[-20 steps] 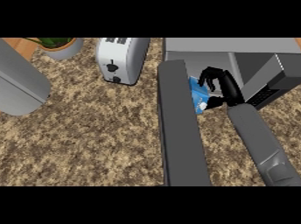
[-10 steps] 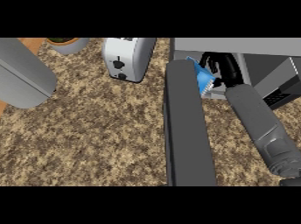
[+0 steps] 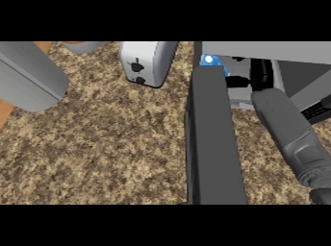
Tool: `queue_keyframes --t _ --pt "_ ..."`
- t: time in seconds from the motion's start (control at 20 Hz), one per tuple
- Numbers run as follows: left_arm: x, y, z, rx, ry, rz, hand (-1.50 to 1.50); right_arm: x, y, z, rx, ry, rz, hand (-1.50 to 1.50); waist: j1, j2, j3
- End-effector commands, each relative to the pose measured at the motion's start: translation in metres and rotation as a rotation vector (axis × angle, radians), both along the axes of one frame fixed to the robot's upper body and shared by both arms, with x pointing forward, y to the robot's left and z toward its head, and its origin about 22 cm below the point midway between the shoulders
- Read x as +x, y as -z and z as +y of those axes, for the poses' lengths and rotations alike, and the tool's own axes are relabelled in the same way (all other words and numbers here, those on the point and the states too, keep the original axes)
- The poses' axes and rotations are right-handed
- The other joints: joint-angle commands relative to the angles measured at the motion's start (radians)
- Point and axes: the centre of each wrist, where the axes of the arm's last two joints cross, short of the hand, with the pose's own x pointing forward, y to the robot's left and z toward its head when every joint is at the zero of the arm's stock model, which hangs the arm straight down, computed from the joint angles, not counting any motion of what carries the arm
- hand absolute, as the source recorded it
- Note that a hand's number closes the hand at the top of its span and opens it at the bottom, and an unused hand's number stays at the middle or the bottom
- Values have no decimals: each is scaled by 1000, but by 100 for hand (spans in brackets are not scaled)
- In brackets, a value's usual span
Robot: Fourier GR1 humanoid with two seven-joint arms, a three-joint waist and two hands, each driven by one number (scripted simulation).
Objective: Pick up the milk, place it into the microwave and close the microwave
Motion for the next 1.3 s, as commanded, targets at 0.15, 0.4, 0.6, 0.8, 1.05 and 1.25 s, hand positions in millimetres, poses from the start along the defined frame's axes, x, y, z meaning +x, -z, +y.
queue_keyframes --t 0.15,0.4,0.6,0.8,1.05,1.25 --pt "15 -1 4 46 33 7 -150 -6 12 -9 -130 18 6 -150 15 6 0" --pt "19 -2 8 54 78 -9 -150 -5 11 -11 -71 -51 54 -150 27 7 1" --pt "21 -4 2 53 107 10 -150 -4 12 5 18 -123 44 -150 10 -2 2" --pt "34 1 -14 33 116 -21 -150 -7 16 -9 65 -169 37 -150 -9 -4 2" --pt "31 -5 -19 23 146 17 -150 -5 10 -15 141 -258 42 -150 -29 -19 0" --pt "32 -3 -39 29 195 2 -150 -19 34 -21 234 -289 40 -150 -41 -28 0"
